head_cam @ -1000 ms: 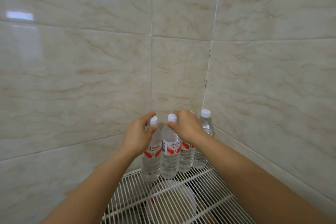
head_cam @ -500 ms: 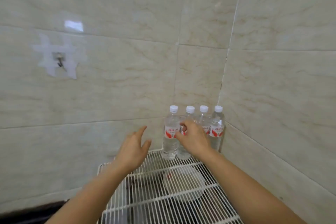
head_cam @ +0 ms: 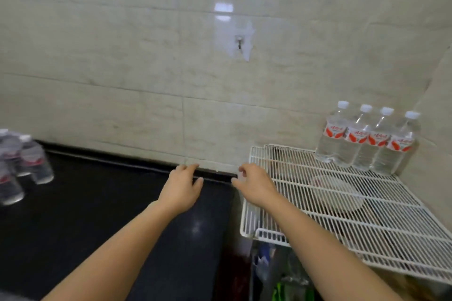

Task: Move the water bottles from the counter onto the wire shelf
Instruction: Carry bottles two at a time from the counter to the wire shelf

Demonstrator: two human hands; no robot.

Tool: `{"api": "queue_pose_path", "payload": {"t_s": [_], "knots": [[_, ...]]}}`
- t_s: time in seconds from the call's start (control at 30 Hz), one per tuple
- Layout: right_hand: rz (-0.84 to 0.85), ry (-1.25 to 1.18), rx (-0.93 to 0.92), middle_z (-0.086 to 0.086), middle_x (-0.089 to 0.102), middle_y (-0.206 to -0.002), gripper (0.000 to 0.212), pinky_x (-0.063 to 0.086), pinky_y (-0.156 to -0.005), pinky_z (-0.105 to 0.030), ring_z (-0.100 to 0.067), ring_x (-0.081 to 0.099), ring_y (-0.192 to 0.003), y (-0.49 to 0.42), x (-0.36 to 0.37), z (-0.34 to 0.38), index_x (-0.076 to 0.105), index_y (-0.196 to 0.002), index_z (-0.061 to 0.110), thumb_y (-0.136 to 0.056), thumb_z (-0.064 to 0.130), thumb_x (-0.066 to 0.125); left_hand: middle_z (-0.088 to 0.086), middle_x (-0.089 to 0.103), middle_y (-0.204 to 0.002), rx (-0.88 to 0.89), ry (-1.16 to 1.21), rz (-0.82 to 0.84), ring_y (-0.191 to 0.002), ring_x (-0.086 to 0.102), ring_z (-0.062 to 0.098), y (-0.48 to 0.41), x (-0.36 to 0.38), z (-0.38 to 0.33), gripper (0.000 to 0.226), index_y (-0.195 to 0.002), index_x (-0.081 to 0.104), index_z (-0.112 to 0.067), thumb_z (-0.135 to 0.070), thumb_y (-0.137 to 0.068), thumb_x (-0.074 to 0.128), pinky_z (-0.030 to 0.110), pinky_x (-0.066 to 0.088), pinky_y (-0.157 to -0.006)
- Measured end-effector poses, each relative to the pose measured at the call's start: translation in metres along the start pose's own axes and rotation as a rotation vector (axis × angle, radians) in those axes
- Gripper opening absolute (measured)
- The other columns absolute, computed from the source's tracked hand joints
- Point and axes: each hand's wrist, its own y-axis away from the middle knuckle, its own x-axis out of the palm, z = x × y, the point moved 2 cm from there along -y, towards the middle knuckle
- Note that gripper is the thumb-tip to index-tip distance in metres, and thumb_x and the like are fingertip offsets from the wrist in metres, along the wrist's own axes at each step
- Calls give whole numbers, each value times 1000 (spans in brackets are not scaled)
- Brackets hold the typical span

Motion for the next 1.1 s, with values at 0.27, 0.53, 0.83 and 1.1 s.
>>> {"api": "queue_pose_path", "payload": {"t_s": [0.27,0.53,0.83,1.1], "knots": [[198,231,-293,-9,48,-135,50,44,-99,-40,-27,48,-122,6,120,144,46,-137,10,-95,38,51,12,36,-143,-210,-229,-86,-131,32,29,55,-87,150,53,-144,31,-16,-35,-96,42,41,44,-99],[324,350,-422,-10,42,-138,56,43,-101,-45,-30,42,-127,-3,265,311,40,-140,10,-94,40,53,10,38,-140,-362,-384,-54,-128,34,28,87,-179,327,53,-142,32,-17,-36,-94,41,43,46,-95],[414,337,-480,-10,42,-137,57,42,-100,-45,-31,42,-126,-16,385,456,39,-139,10,-93,39,56,10,38,-141,-528,-337,-49,-131,34,29,98,-268,484,52,-141,35,-16,-36,-93,43,46,41,-102],[421,435,-516,-11,43,-137,54,40,-101,-46,-31,43,-127,-80,441,519,39,-137,10,-92,35,57,10,43,-137,-558,-273,-69,-127,39,28,50,-287,563,53,-142,35,-17,-35,-93,44,44,42,-102]]}}
